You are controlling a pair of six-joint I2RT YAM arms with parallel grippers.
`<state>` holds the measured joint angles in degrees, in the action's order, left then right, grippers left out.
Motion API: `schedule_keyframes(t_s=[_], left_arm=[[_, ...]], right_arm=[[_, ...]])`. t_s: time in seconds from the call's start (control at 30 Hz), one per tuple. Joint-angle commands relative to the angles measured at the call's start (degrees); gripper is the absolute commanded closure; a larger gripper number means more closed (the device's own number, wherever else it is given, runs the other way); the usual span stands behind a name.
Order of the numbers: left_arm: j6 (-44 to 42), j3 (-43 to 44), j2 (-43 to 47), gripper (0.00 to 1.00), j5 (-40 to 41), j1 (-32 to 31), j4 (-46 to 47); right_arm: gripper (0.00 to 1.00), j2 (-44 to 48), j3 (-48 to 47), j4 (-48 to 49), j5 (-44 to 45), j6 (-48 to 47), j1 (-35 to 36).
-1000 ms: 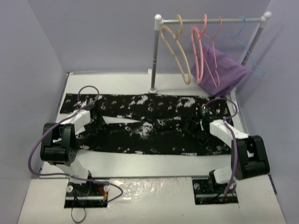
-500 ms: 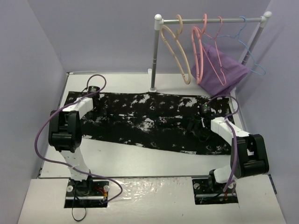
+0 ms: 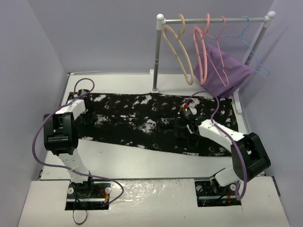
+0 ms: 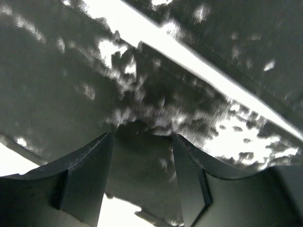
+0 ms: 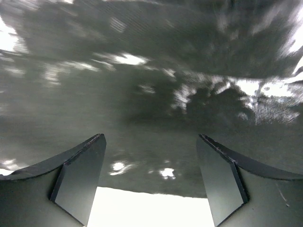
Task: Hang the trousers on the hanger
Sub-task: Flatten out the trousers at the center of the board.
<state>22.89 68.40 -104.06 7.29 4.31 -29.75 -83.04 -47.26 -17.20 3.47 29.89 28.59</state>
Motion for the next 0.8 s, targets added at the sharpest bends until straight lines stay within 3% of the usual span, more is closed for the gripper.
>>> schedule_keyframes(t_s=[0.0,0.2,0.43,0.6,0.77], left_arm=[[3.1,2.1,-3.6,0.52,1.2,1.8,-9.9],[3.1,-3.4,0.0,0.61,2.5,7.4,-13.2],[0.1,-6.4,3.0,0.65,4.3,11.6,-15.1],[-0.7,-5.2,7.8,0.63,0.3,10.2,-10.5],[-1.1,-0.7,12.7,0.57,0.8,2.8,-10.1]], right_arm=[[0.26,-2.3,4.3,0.7,0.5,2.6,-0.2],[0.25,2.3,8.6,-4.1,0.4,5.7,0.1],[0.24,4.9,6.1,-10.9,1.5,8.7,0.9],[0.25,9.1,2.4,-11.9,6.2,9.0,0.8],[0.25,11.1,1.3,-11.5,8.7,8.9,-3.8]])
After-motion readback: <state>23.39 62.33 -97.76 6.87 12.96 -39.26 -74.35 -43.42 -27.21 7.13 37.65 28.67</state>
